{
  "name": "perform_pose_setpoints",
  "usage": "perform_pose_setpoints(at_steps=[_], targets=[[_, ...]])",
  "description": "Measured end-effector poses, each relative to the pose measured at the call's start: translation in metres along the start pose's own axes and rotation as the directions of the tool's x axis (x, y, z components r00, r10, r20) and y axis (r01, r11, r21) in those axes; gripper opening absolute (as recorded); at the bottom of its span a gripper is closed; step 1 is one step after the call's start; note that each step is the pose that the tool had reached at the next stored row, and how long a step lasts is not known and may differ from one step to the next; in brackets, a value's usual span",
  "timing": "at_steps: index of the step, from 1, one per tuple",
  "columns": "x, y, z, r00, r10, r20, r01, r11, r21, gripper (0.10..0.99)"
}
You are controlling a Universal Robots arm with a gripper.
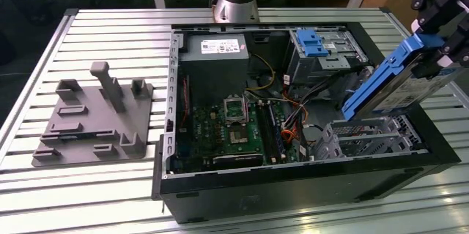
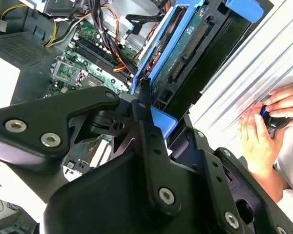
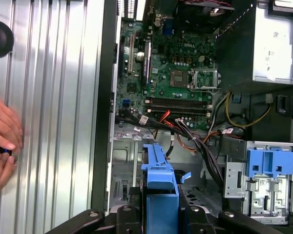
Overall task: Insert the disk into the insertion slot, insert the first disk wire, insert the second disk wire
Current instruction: 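Insert the disk into the insertion slot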
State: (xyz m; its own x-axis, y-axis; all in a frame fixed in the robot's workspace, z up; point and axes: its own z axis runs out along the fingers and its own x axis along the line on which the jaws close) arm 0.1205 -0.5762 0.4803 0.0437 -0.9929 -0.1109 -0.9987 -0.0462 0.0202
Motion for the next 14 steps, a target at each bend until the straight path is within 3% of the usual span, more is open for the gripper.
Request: perform_pose_setpoints(at_steps=[14], targets=[[0.0018, -0.0001, 0.0084, 0.9998, 0.019, 0.0, -0.019, 0.9998, 0.002, 0.365]])
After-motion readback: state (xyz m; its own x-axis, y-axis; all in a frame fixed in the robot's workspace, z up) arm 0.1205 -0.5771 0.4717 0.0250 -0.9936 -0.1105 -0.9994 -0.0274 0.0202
